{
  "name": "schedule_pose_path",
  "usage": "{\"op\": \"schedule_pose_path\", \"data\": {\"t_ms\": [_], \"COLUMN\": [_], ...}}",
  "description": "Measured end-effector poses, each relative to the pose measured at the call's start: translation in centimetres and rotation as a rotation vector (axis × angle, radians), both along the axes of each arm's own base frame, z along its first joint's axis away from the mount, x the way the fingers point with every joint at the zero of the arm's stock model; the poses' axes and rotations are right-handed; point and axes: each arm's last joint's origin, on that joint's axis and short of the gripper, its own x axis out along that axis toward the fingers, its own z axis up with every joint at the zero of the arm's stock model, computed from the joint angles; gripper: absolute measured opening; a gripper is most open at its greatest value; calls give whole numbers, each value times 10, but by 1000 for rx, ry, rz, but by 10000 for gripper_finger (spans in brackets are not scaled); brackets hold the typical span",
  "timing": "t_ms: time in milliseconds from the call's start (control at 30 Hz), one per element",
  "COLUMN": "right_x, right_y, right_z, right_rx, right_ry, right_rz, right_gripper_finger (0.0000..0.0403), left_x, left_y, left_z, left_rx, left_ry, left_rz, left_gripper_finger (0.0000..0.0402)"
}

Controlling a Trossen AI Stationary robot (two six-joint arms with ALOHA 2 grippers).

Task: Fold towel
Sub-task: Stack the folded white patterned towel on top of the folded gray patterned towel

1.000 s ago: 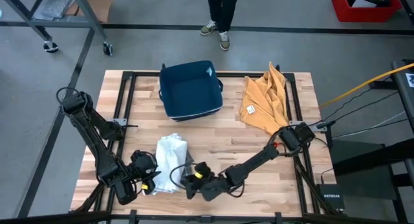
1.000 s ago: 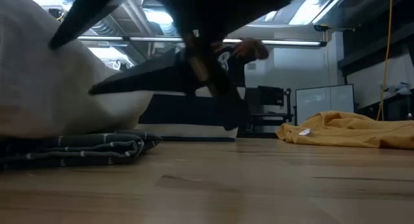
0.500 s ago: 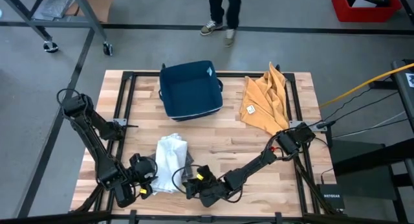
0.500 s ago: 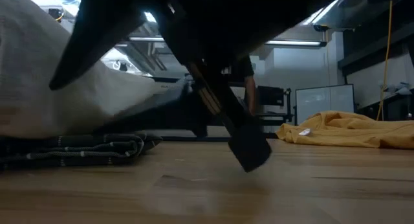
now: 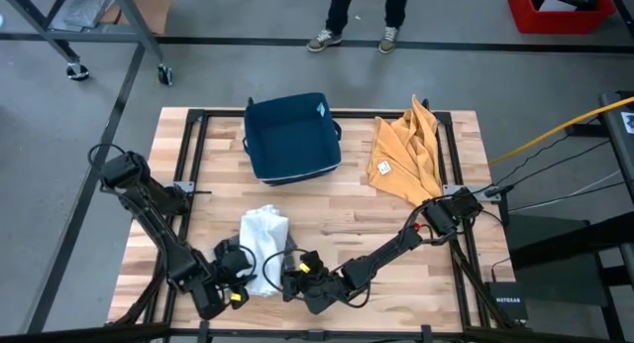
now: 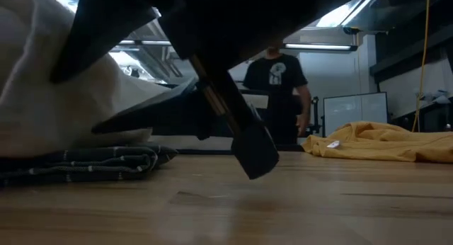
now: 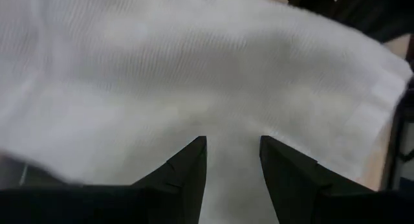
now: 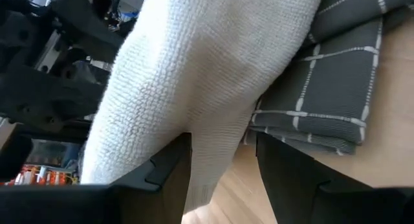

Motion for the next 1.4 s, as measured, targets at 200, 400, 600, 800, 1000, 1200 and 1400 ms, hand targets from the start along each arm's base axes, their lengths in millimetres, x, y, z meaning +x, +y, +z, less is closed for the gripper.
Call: {"op": "schedule_pose_path", "data": {"t_ms": [200, 400, 600, 800, 1000, 1200, 1400], "right_x": [4, 9, 23, 46, 57, 61, 69], "right_y": [-4, -4, 2, 7, 4, -1, -10], "right_z": [2, 8, 19, 15, 18, 24, 33], "right_rx": [22, 41, 21, 30, 0, -32, -65], "right_ry": [-25, -56, -96, -124, -152, -209, -250], "right_rz": [-2, 8, 20, 7, -22, -69, -83], "right_gripper_finger": [177, 177, 177, 177, 177, 177, 177], "left_x": [20, 32, 36, 36, 30, 21, 18], "left_y": [9, 13, 16, 21, 27, 35, 45], "left_z": [3, 6, 7, 17, 27, 45, 61], "left_rx": [32, 36, 55, 57, 27, 24, 58], "left_ry": [-31, -56, -62, -52, -9, 13, 13], "left_rz": [-25, -53, -73, -124, -189, -204, -245], "left_gripper_finger": [136, 136, 136, 136, 136, 136, 136]}}
